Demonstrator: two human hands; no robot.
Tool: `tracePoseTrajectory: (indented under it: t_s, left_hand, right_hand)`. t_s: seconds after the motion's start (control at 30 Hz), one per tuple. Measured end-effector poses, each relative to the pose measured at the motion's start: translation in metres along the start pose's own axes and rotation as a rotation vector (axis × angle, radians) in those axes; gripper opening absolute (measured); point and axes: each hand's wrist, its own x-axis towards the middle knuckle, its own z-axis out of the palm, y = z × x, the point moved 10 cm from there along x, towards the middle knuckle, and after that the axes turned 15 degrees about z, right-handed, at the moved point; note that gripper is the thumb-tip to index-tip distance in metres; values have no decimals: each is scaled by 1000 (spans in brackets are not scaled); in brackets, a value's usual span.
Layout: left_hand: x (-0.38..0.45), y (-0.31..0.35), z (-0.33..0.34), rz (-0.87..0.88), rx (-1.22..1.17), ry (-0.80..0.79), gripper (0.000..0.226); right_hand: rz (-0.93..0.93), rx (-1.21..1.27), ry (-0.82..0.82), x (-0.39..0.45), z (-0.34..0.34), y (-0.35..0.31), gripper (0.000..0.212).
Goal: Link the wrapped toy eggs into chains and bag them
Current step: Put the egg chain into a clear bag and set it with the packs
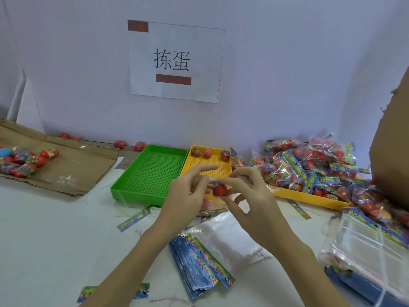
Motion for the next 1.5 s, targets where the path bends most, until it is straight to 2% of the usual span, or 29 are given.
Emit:
tracePoseTrajectory:
  t_s: [0.2, 0.47, 0.53, 0.63, 0.7, 0.87, 0.93, 1.0, 1.1, 1.27, 1.4, 1.5]
  left_hand:
    - [0, 11, 2, 93, 26, -35, 29]
    - [2, 6, -5, 101, 46, 1, 26]
    - [1, 7, -5, 96, 27, 12, 25]
    - [1, 8, -3, 88, 1, 22, 23]
    - [3, 9, -2, 82, -23, 9, 23]
    - [-4, -9, 15, -38, -14, -281, 76]
    - [-8, -12, 23, -23, 31, -355, 84]
    - [-7, -11, 25, 17, 74, -315, 70]
    - [-5, -11, 16, -14, 6, -164, 46]
    - [-2, -10, 8, -100, -215, -72, 40]
    - [-4, -18, 12, -172, -293, -71, 28]
    - [-7, -27, 11, -231, -248, -70, 23]
  right_hand:
    - [-88, -179, -30, -5, 13, -10, 34]
    - [-20, -315, -78, -11, 34, -8, 46]
    - [24, -314, -51, -9, 33, -5, 37]
    - [-7, -294, 20, -9, 26, -9, 8]
    - [-9, -258, 49, -10, 22, -9, 3]
    - [23, -204, 68, -7, 16, 0, 6]
    - [19, -167, 84, -7, 13, 2, 8]
    - [17, -104, 97, -7, 11, 2, 11]
    - [-7, -49, 139, -6, 4, 1, 16]
    - [140, 4, 257, -1, -21, 18, 14]
    - [260, 74, 136, 1, -14, 34, 12]
    - [318, 84, 102, 1, -8, 43, 7]
